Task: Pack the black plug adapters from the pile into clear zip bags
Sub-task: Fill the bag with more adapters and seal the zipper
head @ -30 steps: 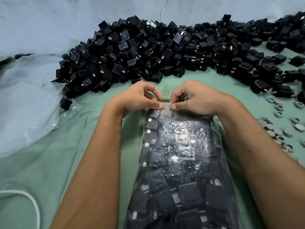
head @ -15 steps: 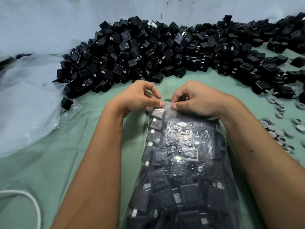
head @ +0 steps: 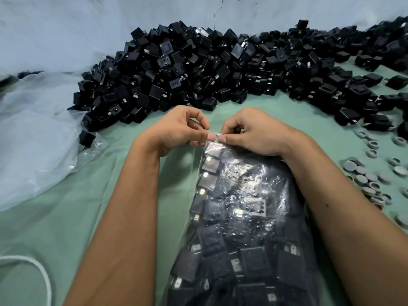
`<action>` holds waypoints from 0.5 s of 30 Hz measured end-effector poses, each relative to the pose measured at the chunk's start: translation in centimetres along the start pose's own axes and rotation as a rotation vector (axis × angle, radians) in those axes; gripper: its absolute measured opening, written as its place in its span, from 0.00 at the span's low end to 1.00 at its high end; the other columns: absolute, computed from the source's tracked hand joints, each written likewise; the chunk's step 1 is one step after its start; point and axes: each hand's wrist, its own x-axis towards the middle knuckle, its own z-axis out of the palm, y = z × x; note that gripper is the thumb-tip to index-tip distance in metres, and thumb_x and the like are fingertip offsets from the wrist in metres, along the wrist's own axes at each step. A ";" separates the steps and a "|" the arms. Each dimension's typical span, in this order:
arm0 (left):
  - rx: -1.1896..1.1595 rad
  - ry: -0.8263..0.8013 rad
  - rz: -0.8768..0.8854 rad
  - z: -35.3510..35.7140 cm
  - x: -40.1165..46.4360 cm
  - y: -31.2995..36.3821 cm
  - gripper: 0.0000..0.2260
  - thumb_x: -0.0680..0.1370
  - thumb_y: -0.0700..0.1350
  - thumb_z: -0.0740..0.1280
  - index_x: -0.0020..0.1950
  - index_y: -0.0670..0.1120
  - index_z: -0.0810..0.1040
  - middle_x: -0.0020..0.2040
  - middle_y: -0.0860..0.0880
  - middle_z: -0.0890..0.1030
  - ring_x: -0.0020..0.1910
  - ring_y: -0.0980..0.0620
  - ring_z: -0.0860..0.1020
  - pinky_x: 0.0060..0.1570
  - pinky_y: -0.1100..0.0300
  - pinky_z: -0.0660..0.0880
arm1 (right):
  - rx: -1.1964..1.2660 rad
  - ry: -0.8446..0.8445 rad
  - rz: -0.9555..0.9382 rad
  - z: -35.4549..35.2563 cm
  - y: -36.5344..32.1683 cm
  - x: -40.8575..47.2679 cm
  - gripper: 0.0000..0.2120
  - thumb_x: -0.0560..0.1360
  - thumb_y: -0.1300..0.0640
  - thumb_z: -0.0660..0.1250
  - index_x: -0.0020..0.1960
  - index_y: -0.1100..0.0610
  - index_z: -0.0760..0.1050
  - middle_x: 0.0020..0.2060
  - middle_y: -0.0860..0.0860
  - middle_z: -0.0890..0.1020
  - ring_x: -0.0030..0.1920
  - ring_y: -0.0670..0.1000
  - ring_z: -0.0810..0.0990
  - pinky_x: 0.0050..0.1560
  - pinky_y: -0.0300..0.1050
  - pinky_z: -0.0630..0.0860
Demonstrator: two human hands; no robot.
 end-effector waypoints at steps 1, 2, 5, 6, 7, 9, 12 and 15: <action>-0.014 -0.007 -0.022 -0.1 -0.1 0.0 0.13 0.70 0.35 0.79 0.49 0.39 0.78 0.32 0.46 0.81 0.27 0.55 0.78 0.31 0.66 0.75 | 0.001 -0.001 -0.005 -0.1 -0.1 0.0 0.10 0.79 0.53 0.73 0.39 0.52 0.84 0.27 0.40 0.80 0.29 0.39 0.75 0.34 0.34 0.71; -0.026 -0.012 -0.037 -0.1 -0.2 -0.1 0.13 0.70 0.35 0.79 0.51 0.39 0.78 0.33 0.45 0.82 0.28 0.54 0.78 0.32 0.66 0.76 | -0.001 -0.003 -0.002 -0.2 -0.1 -0.1 0.10 0.79 0.53 0.73 0.39 0.52 0.84 0.28 0.41 0.80 0.30 0.40 0.75 0.35 0.35 0.72; -0.003 0.001 -0.020 0.0 -0.1 0.0 0.12 0.71 0.32 0.78 0.49 0.38 0.79 0.35 0.44 0.82 0.30 0.52 0.79 0.33 0.64 0.76 | -0.025 -0.010 0.024 -0.2 -0.4 0.1 0.11 0.79 0.54 0.73 0.38 0.50 0.83 0.28 0.41 0.81 0.30 0.39 0.76 0.35 0.35 0.72; 0.017 0.014 -0.003 0.1 -0.1 0.1 0.11 0.71 0.31 0.77 0.48 0.38 0.78 0.36 0.41 0.82 0.31 0.51 0.79 0.33 0.63 0.77 | -0.027 -0.012 0.029 -0.2 -0.5 0.1 0.11 0.79 0.55 0.73 0.38 0.50 0.83 0.27 0.39 0.80 0.29 0.37 0.76 0.33 0.31 0.70; 0.031 0.024 0.014 0.2 0.0 0.2 0.12 0.71 0.29 0.77 0.47 0.38 0.78 0.38 0.38 0.82 0.31 0.49 0.79 0.34 0.62 0.77 | -0.016 -0.015 0.034 -0.1 -0.6 0.1 0.10 0.79 0.56 0.73 0.39 0.50 0.83 0.25 0.38 0.79 0.28 0.36 0.76 0.30 0.28 0.68; 0.043 0.027 0.041 0.5 0.1 0.3 0.12 0.71 0.27 0.76 0.46 0.38 0.76 0.41 0.34 0.82 0.33 0.47 0.79 0.35 0.61 0.77 | 0.036 -0.013 0.036 0.1 -0.5 0.1 0.06 0.79 0.57 0.73 0.43 0.54 0.84 0.23 0.38 0.78 0.25 0.36 0.75 0.26 0.28 0.67; 0.049 0.016 0.060 0.7 0.1 0.5 0.13 0.71 0.24 0.74 0.45 0.39 0.75 0.40 0.36 0.83 0.33 0.47 0.79 0.34 0.62 0.76 | 0.059 -0.002 0.016 0.0 -0.7 -0.2 0.05 0.79 0.58 0.74 0.45 0.57 0.84 0.24 0.39 0.79 0.24 0.37 0.76 0.24 0.29 0.68; 0.029 0.000 0.086 0.5 0.2 0.4 0.15 0.71 0.23 0.72 0.42 0.41 0.74 0.37 0.40 0.83 0.32 0.48 0.79 0.36 0.59 0.76 | 0.027 0.001 -0.021 -0.2 -0.9 -0.2 0.06 0.78 0.57 0.75 0.42 0.54 0.84 0.28 0.43 0.81 0.28 0.38 0.77 0.31 0.30 0.71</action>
